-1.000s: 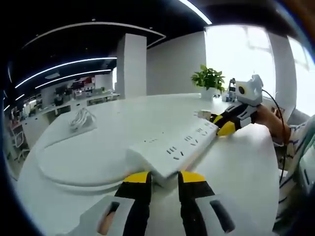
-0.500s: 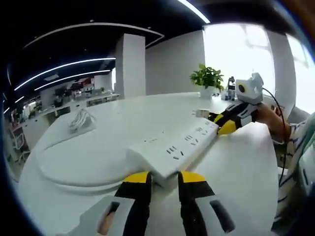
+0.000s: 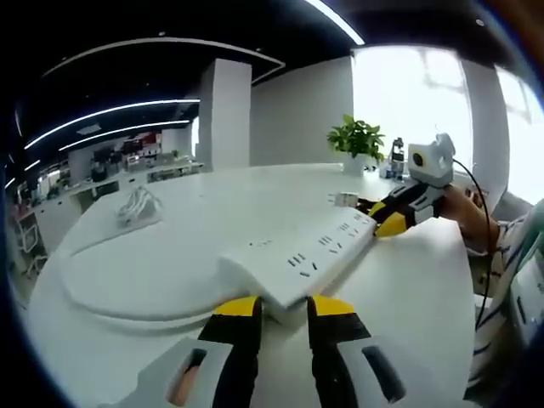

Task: Straighten the power strip on the desk, plug the charger into it

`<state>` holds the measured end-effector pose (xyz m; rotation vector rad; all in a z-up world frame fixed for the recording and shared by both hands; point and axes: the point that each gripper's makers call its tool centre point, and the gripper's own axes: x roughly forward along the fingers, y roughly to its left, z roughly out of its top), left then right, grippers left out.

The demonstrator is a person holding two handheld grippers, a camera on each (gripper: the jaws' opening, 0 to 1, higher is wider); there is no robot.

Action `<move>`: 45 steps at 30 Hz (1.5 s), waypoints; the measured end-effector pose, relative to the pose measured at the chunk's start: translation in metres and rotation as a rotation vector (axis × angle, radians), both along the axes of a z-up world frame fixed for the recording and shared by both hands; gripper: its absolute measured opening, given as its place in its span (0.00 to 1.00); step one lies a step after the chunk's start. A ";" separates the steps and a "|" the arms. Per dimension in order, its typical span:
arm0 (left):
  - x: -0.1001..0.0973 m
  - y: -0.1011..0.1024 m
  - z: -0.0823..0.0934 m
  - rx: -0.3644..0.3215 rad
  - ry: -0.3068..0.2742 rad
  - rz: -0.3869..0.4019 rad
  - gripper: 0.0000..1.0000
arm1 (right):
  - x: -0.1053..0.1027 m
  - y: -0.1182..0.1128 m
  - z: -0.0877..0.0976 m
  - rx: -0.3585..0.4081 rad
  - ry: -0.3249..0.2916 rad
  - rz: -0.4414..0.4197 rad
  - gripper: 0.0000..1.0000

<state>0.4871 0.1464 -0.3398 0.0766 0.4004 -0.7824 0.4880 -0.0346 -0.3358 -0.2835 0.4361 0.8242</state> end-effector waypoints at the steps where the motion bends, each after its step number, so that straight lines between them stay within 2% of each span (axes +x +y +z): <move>1: 0.000 0.000 0.000 0.000 -0.001 -0.001 0.21 | 0.000 0.000 0.000 0.003 0.000 -0.001 0.18; 5: 0.000 0.001 0.001 -0.020 0.001 -0.006 0.20 | 0.000 0.000 0.000 0.008 -0.005 0.001 0.18; 8: -0.001 0.002 0.003 -0.064 0.011 -0.012 0.19 | 0.000 -0.001 0.000 0.010 -0.003 0.002 0.18; 12: -0.002 0.003 0.010 -0.114 -0.006 -0.015 0.18 | -0.001 -0.002 0.005 0.005 -0.017 0.000 0.18; 16: -0.005 -0.001 0.019 -0.149 -0.031 -0.029 0.18 | -0.006 -0.003 0.023 0.015 -0.067 0.002 0.17; 19: -0.007 -0.005 0.023 -0.149 -0.063 -0.033 0.18 | -0.009 -0.009 0.036 0.008 -0.104 -0.008 0.17; 23: -0.007 -0.003 0.026 -0.131 -0.099 -0.018 0.18 | -0.010 -0.025 0.055 0.009 -0.156 -0.054 0.18; 29: -0.005 -0.003 0.032 -0.164 -0.122 -0.011 0.18 | -0.006 -0.059 0.075 0.015 -0.202 -0.155 0.17; 35: -0.002 -0.008 0.037 -0.175 -0.156 -0.008 0.19 | 0.000 -0.086 0.076 0.003 -0.204 -0.239 0.18; 45: 0.000 -0.013 0.044 -0.194 -0.182 -0.045 0.19 | 0.011 -0.117 0.057 -0.044 -0.160 -0.323 0.18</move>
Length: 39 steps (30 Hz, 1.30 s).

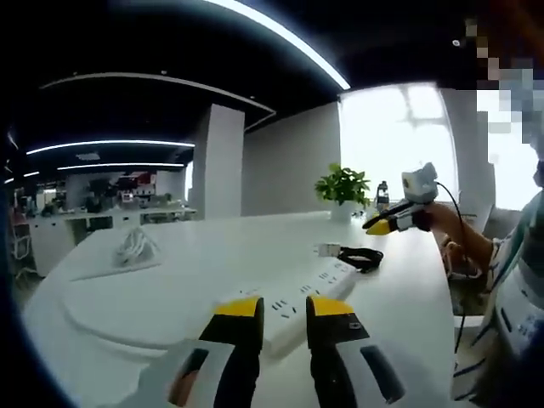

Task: Straighten the power strip on the desk, plug the charger into it

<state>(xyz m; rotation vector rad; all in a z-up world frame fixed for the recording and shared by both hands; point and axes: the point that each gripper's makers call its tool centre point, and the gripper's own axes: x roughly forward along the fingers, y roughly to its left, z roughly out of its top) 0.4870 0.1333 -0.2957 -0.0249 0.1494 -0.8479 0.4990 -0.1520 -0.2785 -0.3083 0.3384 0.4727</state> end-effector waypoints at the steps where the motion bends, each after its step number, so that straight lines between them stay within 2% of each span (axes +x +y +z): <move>1: 0.000 0.000 0.000 -0.002 -0.001 -0.002 0.19 | 0.001 -0.002 -0.003 0.001 0.009 -0.006 0.19; 9: -0.001 0.000 -0.001 -0.003 0.002 -0.006 0.19 | 0.005 -0.015 -0.024 0.008 0.074 -0.045 0.20; 19: -0.001 -0.001 -0.002 0.003 0.003 -0.012 0.19 | -0.001 -0.025 -0.044 0.013 0.151 -0.090 0.22; 25: -0.004 -0.001 0.000 0.000 0.000 -0.019 0.19 | 0.002 -0.024 -0.045 0.036 0.157 -0.089 0.22; 39: -0.004 -0.001 0.000 -0.004 -0.002 -0.019 0.19 | 0.010 -0.016 -0.050 0.029 0.199 -0.087 0.23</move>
